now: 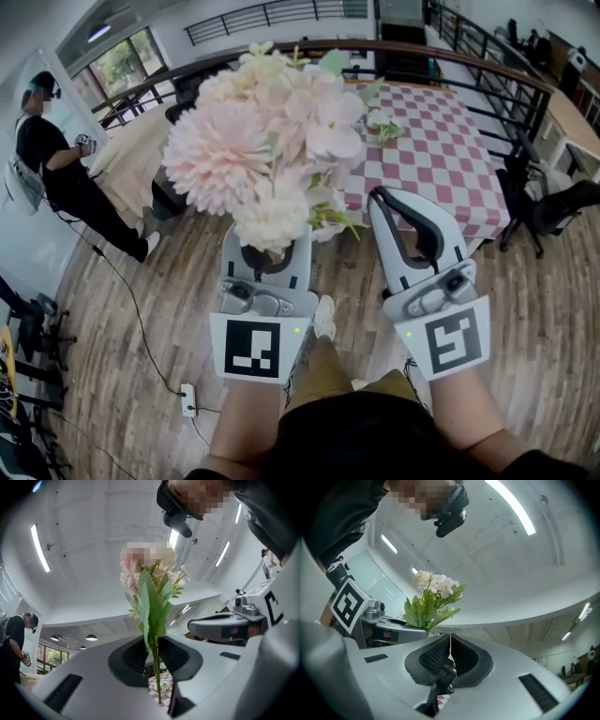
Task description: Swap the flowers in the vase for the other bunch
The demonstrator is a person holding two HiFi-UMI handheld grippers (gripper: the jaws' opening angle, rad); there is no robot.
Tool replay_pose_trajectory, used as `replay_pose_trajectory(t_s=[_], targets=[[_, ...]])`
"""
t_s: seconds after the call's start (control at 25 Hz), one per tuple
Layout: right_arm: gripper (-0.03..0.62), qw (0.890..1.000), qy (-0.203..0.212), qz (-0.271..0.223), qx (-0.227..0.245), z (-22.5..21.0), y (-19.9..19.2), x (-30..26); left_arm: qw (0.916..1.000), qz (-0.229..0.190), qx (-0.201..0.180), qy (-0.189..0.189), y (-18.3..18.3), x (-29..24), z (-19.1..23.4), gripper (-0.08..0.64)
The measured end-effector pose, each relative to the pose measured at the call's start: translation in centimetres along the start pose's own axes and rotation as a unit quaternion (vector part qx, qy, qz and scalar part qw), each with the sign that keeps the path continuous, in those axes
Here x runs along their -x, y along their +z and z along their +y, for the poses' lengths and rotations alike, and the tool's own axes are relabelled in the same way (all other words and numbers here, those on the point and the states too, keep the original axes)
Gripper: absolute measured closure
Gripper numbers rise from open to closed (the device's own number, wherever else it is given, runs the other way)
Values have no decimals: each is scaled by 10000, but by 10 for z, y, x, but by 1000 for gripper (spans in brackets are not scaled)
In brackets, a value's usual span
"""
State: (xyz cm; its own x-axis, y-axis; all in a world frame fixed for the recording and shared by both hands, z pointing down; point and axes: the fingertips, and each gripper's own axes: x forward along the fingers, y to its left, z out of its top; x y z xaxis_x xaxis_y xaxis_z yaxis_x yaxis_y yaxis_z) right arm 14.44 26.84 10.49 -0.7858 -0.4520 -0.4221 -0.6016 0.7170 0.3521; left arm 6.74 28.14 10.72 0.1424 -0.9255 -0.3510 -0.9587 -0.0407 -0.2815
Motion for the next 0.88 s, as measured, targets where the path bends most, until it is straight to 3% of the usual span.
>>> replay_pose_trajectory(t_s=[0.88], targets=[[558, 9998, 127, -29, 136, -18, -40, -35, 9996, -222, 124, -80, -32, -47, 13, 492]])
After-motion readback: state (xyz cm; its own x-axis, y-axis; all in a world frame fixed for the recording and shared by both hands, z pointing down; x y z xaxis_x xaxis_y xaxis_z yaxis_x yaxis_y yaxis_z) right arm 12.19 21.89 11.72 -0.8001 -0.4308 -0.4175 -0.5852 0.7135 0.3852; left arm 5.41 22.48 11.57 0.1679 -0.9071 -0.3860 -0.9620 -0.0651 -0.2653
